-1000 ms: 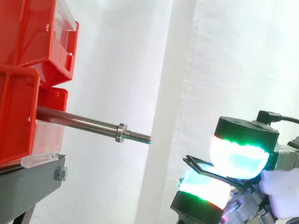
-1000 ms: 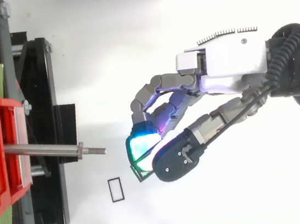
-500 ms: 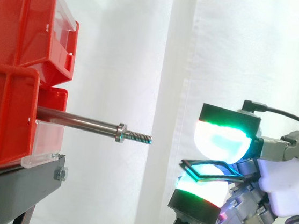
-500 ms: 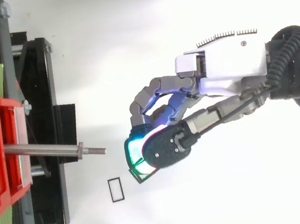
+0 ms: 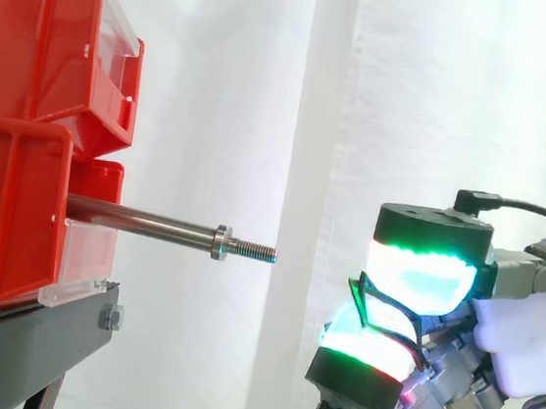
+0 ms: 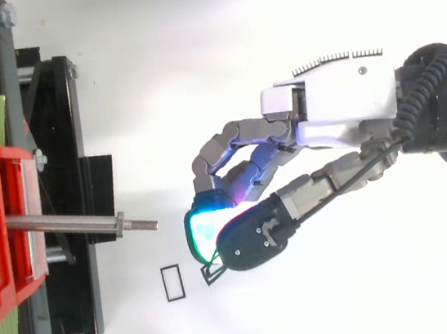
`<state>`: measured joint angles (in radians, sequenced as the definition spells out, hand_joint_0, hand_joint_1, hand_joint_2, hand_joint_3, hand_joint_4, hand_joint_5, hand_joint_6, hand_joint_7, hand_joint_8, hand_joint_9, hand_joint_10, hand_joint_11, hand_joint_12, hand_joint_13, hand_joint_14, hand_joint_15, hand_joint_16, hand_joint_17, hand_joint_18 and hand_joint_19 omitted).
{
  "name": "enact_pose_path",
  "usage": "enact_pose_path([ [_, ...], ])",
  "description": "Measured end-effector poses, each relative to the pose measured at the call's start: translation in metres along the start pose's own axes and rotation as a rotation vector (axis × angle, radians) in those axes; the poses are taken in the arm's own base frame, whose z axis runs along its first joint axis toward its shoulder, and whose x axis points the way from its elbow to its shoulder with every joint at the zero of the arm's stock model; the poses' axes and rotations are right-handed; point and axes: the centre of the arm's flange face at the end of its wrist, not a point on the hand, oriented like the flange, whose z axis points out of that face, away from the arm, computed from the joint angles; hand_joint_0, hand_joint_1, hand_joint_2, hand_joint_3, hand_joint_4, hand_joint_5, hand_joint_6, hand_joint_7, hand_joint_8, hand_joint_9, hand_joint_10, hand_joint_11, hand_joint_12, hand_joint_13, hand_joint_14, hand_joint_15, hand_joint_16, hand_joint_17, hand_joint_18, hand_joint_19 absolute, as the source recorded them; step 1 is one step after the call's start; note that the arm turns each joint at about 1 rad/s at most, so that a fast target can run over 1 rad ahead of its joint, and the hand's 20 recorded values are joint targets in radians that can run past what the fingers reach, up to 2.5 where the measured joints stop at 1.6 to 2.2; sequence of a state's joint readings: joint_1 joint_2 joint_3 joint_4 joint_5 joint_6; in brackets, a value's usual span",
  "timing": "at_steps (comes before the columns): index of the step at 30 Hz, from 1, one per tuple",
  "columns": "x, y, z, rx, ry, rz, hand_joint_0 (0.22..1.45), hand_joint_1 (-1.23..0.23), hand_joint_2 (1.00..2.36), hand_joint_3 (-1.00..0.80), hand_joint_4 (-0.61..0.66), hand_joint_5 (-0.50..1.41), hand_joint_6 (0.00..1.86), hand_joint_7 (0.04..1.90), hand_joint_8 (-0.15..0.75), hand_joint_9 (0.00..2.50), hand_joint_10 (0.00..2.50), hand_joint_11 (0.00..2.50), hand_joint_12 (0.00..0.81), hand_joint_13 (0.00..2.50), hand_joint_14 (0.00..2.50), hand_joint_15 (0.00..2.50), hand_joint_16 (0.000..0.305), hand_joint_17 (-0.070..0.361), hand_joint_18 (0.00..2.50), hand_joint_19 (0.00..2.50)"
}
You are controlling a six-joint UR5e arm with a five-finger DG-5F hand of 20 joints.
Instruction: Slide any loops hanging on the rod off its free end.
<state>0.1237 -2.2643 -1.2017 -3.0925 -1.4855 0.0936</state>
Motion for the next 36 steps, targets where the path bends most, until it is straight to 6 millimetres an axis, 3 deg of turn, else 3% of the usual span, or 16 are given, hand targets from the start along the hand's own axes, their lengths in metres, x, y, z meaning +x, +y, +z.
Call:
enact_pose_path([
  [16, 0.004, -0.001, 0.0, 0.007, 0.003, 0.024, 0.6, -0.66, 1.01, -0.12, 0.09, -0.1, 0.86, 1.0, 0.319, 0.92, 0.01, 0.22, 0.363, 0.57, 0.0, 0.09, 0.052, 0.117, 0.71, 0.3],
  [36, 0.016, -0.014, -0.014, 0.14, -0.052, 0.381, 0.61, -0.63, 1.01, -0.26, 0.11, -0.13, 0.85, 0.96, 0.28, 0.99, 0.01, 0.38, 0.322, 0.58, 0.0, 0.14, 0.043, 0.097, 0.66, 0.37],
])
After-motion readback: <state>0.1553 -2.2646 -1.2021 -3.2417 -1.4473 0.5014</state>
